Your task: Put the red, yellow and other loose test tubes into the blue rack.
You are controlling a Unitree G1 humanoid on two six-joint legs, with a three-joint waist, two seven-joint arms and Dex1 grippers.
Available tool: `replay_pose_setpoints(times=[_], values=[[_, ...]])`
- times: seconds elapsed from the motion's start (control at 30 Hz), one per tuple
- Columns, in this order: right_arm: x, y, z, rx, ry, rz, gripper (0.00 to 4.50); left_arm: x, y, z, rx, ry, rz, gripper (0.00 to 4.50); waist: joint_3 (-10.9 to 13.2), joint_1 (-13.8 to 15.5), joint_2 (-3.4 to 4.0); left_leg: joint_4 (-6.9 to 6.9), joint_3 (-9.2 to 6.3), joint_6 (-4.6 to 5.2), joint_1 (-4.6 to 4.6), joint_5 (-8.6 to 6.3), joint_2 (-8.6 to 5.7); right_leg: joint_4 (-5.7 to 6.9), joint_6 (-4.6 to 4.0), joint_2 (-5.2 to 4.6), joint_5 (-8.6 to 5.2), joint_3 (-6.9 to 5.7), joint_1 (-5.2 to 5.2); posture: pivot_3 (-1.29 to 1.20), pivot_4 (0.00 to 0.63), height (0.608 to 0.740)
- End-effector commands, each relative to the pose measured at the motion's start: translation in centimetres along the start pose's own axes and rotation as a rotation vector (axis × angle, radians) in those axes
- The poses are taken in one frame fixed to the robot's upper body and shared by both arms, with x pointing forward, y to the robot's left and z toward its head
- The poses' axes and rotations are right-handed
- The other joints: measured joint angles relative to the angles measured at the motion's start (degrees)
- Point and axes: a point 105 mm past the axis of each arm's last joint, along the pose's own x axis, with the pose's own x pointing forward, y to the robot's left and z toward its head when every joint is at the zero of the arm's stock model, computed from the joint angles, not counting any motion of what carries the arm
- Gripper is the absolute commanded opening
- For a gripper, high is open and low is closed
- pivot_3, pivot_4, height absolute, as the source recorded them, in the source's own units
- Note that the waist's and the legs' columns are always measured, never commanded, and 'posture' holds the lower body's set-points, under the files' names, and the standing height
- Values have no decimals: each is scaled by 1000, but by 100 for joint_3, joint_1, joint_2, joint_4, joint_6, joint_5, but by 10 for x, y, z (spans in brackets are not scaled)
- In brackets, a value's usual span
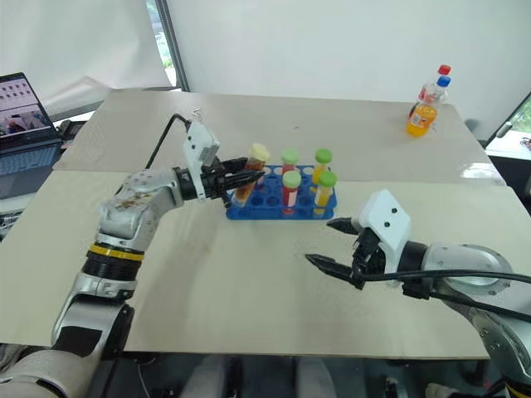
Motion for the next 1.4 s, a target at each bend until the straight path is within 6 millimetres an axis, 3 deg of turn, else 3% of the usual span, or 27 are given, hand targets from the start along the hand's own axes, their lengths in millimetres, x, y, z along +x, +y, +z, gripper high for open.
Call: replay_pose_setpoints(times=[0.03, 0.3, 0.73, 0.93, 1.3, 1.4], values=[[-6, 2, 6, -27, -2, -37, 4018, 9, 8, 10, 59, -75, 40, 871, 0, 18, 0, 0, 0, 0, -1, 0, 0, -1, 1, 0, 0, 0, 0, 0, 150, 733], [-8, 6, 0, 13, 19, -67, 4018, 32, 3, -4, 44, -91, 31, 871, 0, 33, 0, 6, -3, 1, -13, 0, -3, -7, 7, -1, 4, 0, 0, 0, 150, 733], [-9, 10, -4, 55, 26, -81, 4018, 44, 1, -30, -8, -82, 80, 871, -1, 39, -1, 8, -13, 1, -10, -1, -5, -7, 10, -1, 6, -1, 9, 0, 150, 733], [-6, 7, -3, 67, -1, -148, 4018, 35, 3, -37, 10, -158, 189, 871, -2, 39, -1, 10, -37, 2, -6, -1, -7, -10, 12, -1, 6, -1, 20, 0, 150, 733], [3, -19, 2, 118, -62, -358, 4018, 21, -4, -59, 27, -176, 266, 871, -3, 16, 2, 6, -61, 3, 38, -2, -5, -19, 12, 1, 6, -2, 65, 0, 150, 733], [3, -24, 2, 117, -64, -378, 4018, 17, -2, -61, 44, -173, 278, 2247, -3, 13, 2, 4, -61, 4, 38, -3, -5, -21, 12, 1, 6, -2, 64, 0, 150, 733]])
